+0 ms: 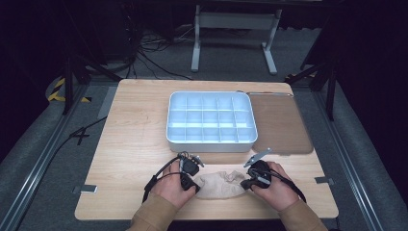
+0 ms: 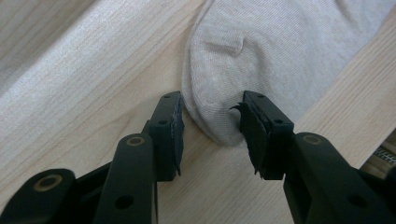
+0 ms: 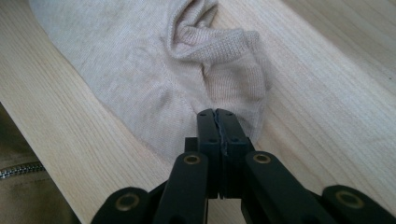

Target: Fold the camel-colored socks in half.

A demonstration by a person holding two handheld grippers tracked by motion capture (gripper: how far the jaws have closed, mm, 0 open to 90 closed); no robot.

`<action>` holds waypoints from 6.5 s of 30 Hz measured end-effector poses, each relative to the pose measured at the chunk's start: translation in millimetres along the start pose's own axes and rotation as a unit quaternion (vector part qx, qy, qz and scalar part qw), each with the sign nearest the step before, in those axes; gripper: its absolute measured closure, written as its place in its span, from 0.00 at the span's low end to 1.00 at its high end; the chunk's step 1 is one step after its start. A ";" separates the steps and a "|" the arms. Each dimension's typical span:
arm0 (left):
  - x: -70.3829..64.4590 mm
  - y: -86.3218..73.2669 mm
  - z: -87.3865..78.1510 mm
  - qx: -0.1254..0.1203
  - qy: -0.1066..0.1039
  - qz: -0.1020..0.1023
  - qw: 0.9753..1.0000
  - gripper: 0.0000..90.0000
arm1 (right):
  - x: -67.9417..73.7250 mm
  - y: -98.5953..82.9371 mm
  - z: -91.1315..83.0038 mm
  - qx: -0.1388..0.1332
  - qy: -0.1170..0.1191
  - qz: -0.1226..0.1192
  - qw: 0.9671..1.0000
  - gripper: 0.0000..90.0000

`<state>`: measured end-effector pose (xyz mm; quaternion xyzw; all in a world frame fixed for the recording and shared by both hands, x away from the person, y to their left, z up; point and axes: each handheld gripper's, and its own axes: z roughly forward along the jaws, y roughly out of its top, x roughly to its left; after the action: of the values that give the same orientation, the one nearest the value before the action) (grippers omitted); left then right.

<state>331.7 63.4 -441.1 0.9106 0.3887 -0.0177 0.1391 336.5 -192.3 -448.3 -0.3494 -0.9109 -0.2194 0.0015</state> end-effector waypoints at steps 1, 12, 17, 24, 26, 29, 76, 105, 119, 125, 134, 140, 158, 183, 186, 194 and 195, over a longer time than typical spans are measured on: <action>-2.3 0.5 0.6 0.000 0.007 0.002 1.000 0.66 | 0.3 0.0 0.1 0.000 -0.002 0.000 1.000 1.00; -6.8 2.9 0.3 0.004 -0.005 0.001 1.000 0.93 | 2.2 -0.4 0.1 -0.002 -0.004 -0.002 1.000 1.00; -4.8 2.2 -1.5 -0.001 -0.006 -0.004 1.000 0.94 | 1.2 -0.8 -1.1 -0.004 0.002 0.001 1.000 1.00; 2.0 -1.0 -12.8 -0.005 -0.006 -0.012 1.000 0.94 | 0.2 -0.4 -9.7 -0.031 0.006 0.006 0.999 1.00; 4.1 -2.7 -17.2 -0.009 -0.006 -0.014 1.000 0.94 | 0.5 0.1 -10.7 -0.037 0.005 0.006 0.999 1.00; 6.1 -5.2 -23.0 -0.013 -0.005 -0.014 1.000 0.94 | 2.9 2.1 -9.6 -0.043 0.008 0.004 0.999 1.00; -19.3 28.0 -43.4 -0.076 -0.047 0.045 0.995 0.95 | 16.3 7.1 14.7 -0.055 0.024 -0.031 0.998 1.00; -25.0 44.9 -7.5 -0.052 -0.043 0.046 0.997 0.94 | 16.1 5.7 14.5 -0.060 0.023 -0.027 0.998 1.00; -17.9 30.2 -34.1 -0.111 -0.089 0.028 0.989 0.65 | 16.7 8.2 -8.9 -0.086 0.019 -0.030 0.996 0.90; -12.2 16.8 -50.5 -0.130 -0.084 0.020 0.988 0.64 | 20.2 15.7 -33.1 -0.127 0.013 -0.034 0.991 0.91; -2.7 -4.7 -61.7 -0.131 -0.061 -0.003 0.989 0.65 | 35.2 37.7 -33.3 -0.141 0.031 -0.064 0.987 0.93; 5.9 -19.3 -64.2 -0.132 -0.048 -0.019 0.990 0.66 | 49.3 56.3 -21.8 -0.134 0.051 -0.089 0.986 0.96; 11.3 -26.9 -60.9 -0.122 -0.040 -0.027 0.991 0.65 | 53.5 64.9 -3.2 -0.104 0.029 -0.103 0.989 0.98; -1.8 7.5 -45.6 -0.127 -0.048 0.023 0.990 0.71 | 32.7 30.0 -16.0 -0.094 0.004 -0.057 0.994 0.95; -6.9 12.7 -42.2 -0.148 -0.047 0.038 0.987 0.75 | 30.8 26.2 -13.6 -0.092 0.006 -0.052 0.994 0.95; -15.0 25.8 -20.5 -0.168 -0.040 0.067 0.983 0.88 | 28.1 18.7 -8.1 -0.086 0.004 -0.044 0.995 0.95; -15.9 27.7 -17.1 -0.165 -0.037 0.074 0.983 0.89 | 27.5 17.5 -7.5 -0.086 0.004 -0.043 0.995 0.94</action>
<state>339.0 38.5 -415.8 0.9000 0.3126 0.0235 0.3028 325.7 -166.3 -430.2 -0.3082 -0.9026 -0.2984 -0.0347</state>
